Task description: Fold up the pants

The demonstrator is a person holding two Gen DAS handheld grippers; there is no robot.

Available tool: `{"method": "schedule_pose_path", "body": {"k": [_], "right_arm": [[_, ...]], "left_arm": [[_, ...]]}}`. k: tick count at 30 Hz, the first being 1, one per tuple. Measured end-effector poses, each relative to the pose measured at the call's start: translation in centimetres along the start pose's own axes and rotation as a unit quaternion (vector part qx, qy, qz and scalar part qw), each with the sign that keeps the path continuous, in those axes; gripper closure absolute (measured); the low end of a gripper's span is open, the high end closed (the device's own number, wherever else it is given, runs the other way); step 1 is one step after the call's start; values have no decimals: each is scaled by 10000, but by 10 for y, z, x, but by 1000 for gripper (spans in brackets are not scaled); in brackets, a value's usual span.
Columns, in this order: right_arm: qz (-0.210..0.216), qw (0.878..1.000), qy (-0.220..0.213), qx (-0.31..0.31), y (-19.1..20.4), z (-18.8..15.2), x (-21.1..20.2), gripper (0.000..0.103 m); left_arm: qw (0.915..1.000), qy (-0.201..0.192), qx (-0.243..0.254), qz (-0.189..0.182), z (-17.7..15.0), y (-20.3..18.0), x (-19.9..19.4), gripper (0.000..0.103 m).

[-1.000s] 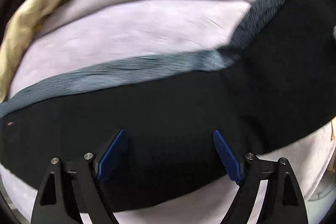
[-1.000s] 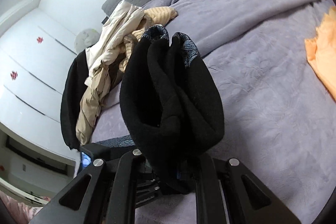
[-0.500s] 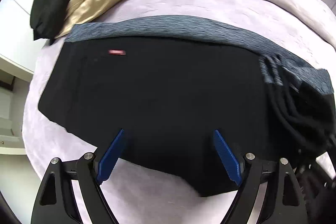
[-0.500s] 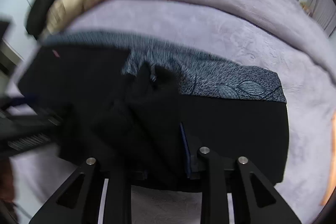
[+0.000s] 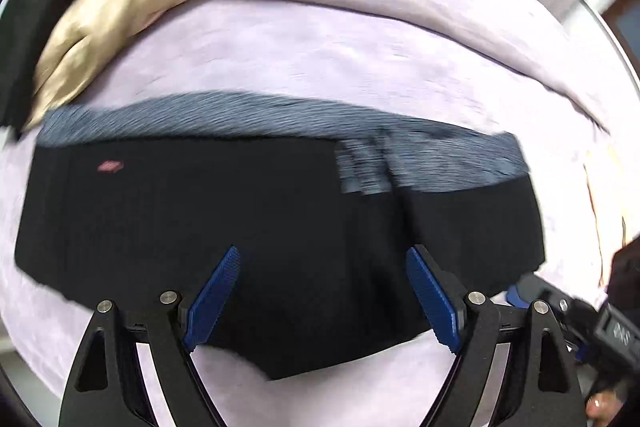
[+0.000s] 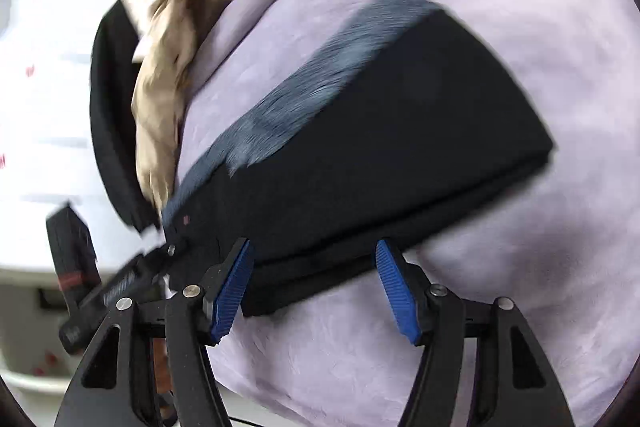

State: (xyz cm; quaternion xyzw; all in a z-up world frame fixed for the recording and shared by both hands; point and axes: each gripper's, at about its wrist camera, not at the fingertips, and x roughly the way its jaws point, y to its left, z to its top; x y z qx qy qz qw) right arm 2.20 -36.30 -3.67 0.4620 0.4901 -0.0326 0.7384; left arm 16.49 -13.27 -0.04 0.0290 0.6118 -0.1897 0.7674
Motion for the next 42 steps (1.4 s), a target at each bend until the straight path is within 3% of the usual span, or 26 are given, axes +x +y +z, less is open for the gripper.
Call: {"method": "schedule_pose_path", "body": {"k": [2,4,6,7,9,10,13,16,18,19,22,24,25,29,30,32,36,37,38,39,41,42], "right_arm": [[230,9992,-34,319,-12,10,2,39],[384,9961,4,790,-26,20,13,50],[458,9905,123,1290,-44,23,22,95],[583,9876,130,1449,-46,19,25,95],[527,9933,74,1024,-31,11,18,97],[419,9965,101,711,-22,9,17,97],[102,9977,401,540,-22,6,35,97],[256,9953,918,181,-12,14,43,92],[460,9915,1195,-244,2,20,37,56],[509,9913,1046,-620,12,24,22,51],[538,9910,247,-1202,22,48,-22,49],[372,9932,-236,-1081,14,71,-39,49],[90,9951,-379,-908,4,89,-40,49],[-426,9964,-129,-727,-28,136,0,49],[-489,9965,84,-680,-37,142,13,59],[-396,9970,355,-570,-40,144,29,69],[-716,9897,357,-1187,-18,135,30,69],[-924,9864,392,-1299,-15,135,36,69],[-1122,9833,408,-1375,-13,134,39,68],[-1382,9786,416,-1465,-12,134,45,58],[-1847,9677,319,-1685,-4,130,53,46],[-1960,9647,259,-1739,-1,127,53,46]], "left_arm": [[9999,46,134,28,4,-16,7,17],[9989,231,340,245,12,-23,28,17],[9973,358,432,474,10,-27,43,17],[9970,406,428,501,6,-29,43,17],[9973,310,446,491,2,-27,38,17],[9968,300,502,543,-1,-27,41,17],[9956,504,491,622,-9,-20,54,17],[9958,355,422,728,-5,-22,44,17],[9954,39,456,845,-1,-25,28,17],[9954,-35,456,845,2,-27,22,17],[9952,-267,517,790,14,-35,8,17],[9950,-333,628,702,22,-42,8,17],[9949,-343,666,672,26,-48,12,17],[9963,-279,639,508,44,-73,30,17],[9964,-223,619,536,44,-75,36,17],[9954,-171,614,713,39,-80,45,17],[9925,163,510,1097,25,-61,65,17],[9942,351,383,943,21,-54,71,8],[9949,422,268,880,19,-48,74,3],[9952,420,190,864,17,-43,75,1],[9954,425,215,835,15,-41,75,1],[9952,432,233,852,14,-41,73,1]]}}
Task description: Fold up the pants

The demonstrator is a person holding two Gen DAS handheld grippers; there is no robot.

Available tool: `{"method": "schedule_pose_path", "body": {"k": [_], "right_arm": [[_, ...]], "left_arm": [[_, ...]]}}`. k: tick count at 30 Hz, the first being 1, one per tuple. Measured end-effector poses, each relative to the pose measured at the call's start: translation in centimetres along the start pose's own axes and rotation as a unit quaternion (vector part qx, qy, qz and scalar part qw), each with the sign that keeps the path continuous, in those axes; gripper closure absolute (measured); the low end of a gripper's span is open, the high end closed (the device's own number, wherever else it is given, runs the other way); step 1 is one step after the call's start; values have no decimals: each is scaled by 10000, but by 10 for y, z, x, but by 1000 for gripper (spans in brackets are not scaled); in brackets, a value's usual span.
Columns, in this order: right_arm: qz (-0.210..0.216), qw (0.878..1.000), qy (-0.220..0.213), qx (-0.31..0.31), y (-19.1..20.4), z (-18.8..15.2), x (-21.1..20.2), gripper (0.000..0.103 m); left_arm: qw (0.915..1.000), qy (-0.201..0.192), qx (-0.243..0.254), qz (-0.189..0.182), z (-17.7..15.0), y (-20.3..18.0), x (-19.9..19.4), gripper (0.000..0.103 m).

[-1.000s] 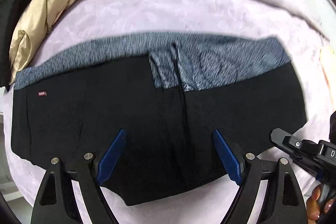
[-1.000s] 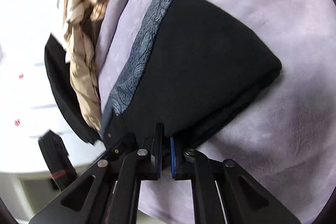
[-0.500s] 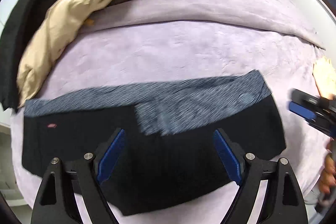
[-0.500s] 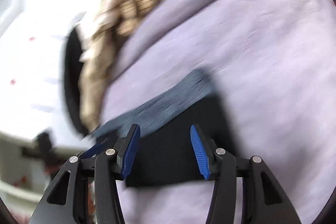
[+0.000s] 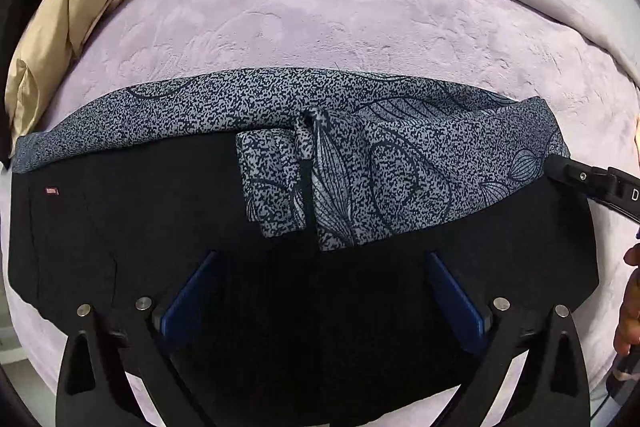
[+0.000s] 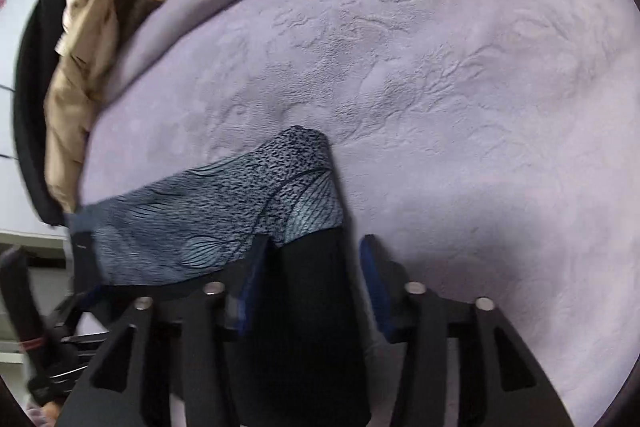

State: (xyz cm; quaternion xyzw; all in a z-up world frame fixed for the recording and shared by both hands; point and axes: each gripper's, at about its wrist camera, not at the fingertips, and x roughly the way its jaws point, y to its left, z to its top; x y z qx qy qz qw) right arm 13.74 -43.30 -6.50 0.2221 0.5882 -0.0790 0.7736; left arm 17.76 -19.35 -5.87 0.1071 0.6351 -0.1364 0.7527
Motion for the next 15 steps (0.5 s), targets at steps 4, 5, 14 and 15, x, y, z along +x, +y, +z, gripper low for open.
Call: {"method": "schedule_pose_path", "body": {"k": [4,5,14,15], "right_arm": [[-208,9997,-2,-156,16,-15,-17,42],[-330,9992,-33,-209,17,-24,-25,35],[-710,9973,-42,-201,32,-82,-59,26],[-742,9970,-12,-195,35,-88,-59,25]], "left_arm": [[10000,25,33,-10,-8,4,-6,1],[10000,35,3,-28,-10,7,-8,1],[9997,107,-195,-118,-48,41,-32,1],[9997,93,-192,-129,-52,45,-35,1]]}}
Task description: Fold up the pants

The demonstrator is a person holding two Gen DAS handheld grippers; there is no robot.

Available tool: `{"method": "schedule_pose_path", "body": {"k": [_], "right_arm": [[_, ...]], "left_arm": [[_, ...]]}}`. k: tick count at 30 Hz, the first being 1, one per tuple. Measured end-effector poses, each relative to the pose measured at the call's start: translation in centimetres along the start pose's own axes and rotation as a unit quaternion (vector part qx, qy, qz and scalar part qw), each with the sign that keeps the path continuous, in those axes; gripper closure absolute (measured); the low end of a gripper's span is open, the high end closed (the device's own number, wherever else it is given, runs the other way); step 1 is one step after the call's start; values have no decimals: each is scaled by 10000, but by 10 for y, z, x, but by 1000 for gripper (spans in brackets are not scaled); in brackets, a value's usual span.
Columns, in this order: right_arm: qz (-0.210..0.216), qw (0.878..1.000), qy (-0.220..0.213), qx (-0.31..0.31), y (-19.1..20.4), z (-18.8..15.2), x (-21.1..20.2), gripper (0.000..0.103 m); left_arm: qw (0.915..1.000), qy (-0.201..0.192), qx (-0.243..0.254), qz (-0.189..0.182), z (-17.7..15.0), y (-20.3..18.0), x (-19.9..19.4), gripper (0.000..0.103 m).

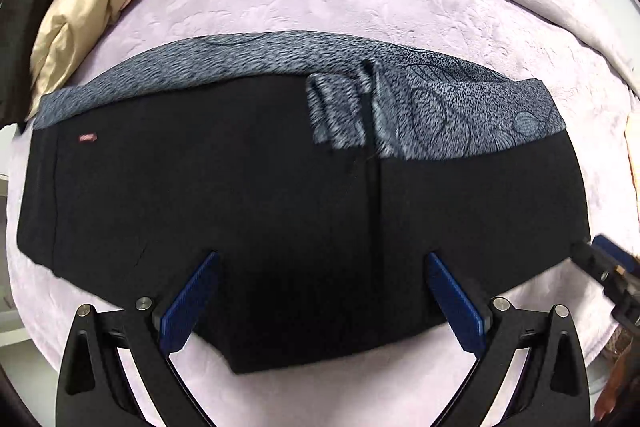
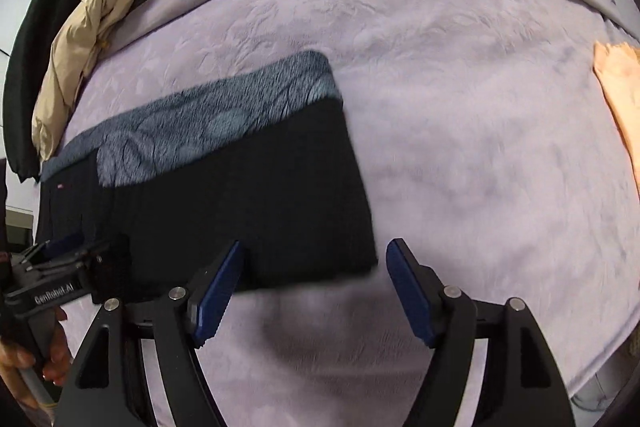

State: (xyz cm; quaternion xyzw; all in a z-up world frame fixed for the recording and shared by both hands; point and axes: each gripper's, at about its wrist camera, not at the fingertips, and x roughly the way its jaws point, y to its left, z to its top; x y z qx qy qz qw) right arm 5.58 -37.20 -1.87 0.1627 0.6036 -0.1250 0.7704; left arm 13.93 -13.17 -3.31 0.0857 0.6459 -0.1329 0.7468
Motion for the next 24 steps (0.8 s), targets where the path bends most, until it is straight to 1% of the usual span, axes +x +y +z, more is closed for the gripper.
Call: {"method": "schedule_pose_path", "body": {"k": [4,6,11,15,17,24], "right_arm": [[-2,9998,167,73,9,-18,-6,25],[-15,9997,221,65,17,-24,-9,25],[62,9994,331,25,37,-34,-16,25],[45,9992,353,-179,60,-39,-21,25],[60,9989,377,-288,75,-39,-21,25],[106,9964,370,-749,124,-34,-28,25]], "left_arm": [[10000,-36,-11,-7,-19,16,-17,1],[10000,-29,-67,-29,-36,30,-25,1],[9998,-24,-168,-116,-61,52,-42,1],[9994,0,-293,-168,-83,76,-54,1],[9991,11,-377,-199,-88,82,-57,1],[9973,-87,-713,-137,-106,131,-74,1]]}}
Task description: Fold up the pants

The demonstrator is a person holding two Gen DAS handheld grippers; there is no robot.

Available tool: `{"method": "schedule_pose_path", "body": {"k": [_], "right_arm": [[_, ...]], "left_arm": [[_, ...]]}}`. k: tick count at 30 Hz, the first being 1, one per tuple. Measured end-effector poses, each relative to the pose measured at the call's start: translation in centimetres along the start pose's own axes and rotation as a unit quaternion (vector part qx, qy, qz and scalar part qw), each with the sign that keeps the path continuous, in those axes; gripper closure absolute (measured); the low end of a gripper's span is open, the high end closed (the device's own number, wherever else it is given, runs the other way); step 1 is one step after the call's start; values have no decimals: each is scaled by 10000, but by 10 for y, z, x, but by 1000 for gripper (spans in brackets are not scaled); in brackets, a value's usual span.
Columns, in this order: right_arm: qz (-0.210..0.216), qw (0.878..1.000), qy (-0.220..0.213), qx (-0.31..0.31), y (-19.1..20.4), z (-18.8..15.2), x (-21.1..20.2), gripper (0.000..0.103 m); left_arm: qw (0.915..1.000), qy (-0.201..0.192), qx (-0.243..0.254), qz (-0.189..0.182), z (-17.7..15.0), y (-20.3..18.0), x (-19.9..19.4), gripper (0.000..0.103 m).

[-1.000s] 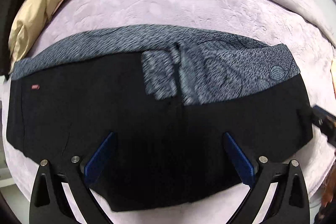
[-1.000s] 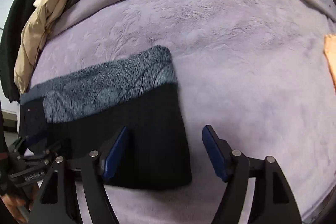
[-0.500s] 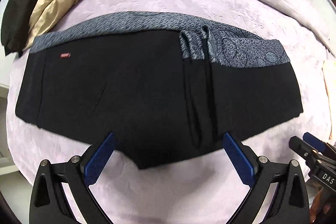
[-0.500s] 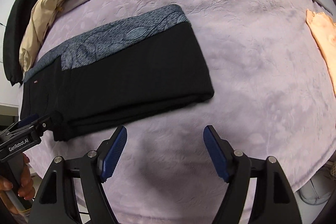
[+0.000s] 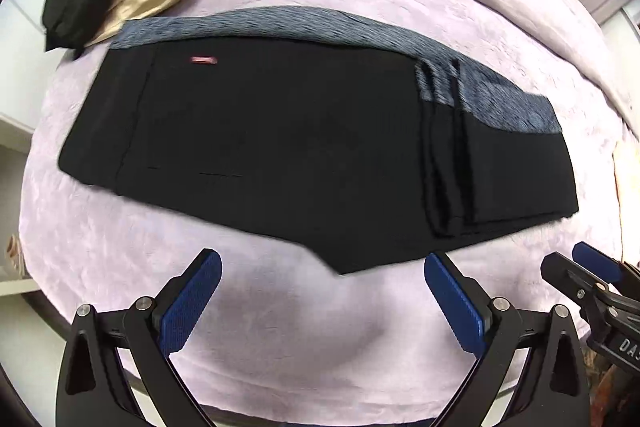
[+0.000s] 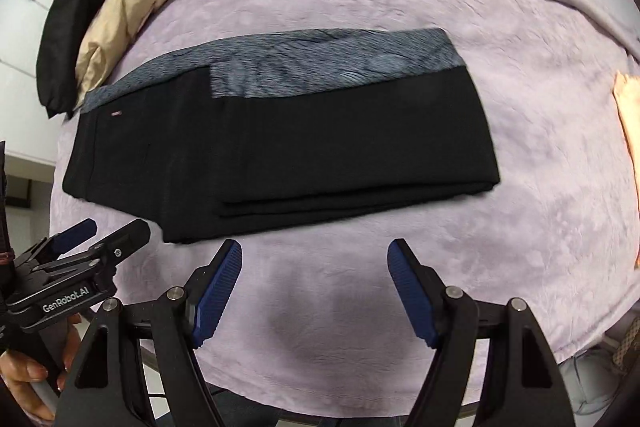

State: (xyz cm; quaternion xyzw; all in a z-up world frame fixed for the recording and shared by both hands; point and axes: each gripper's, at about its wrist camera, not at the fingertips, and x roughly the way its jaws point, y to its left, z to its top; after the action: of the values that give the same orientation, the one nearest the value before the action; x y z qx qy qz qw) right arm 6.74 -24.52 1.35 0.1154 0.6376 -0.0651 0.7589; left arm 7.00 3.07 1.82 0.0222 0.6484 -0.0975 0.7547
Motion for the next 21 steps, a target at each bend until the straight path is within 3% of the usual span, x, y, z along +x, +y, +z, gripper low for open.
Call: {"method": "schedule_pose_path", "body": {"k": [12,21], "right_arm": [[69,9966,141,-807,83,17,9,25],[90,9910,275,-1309,134,22,20,25]], "left_arm": [[9963,-165,-838,0,1,99,-18,1],[9912,-217,-1300,105,11,119,3,1]]}}
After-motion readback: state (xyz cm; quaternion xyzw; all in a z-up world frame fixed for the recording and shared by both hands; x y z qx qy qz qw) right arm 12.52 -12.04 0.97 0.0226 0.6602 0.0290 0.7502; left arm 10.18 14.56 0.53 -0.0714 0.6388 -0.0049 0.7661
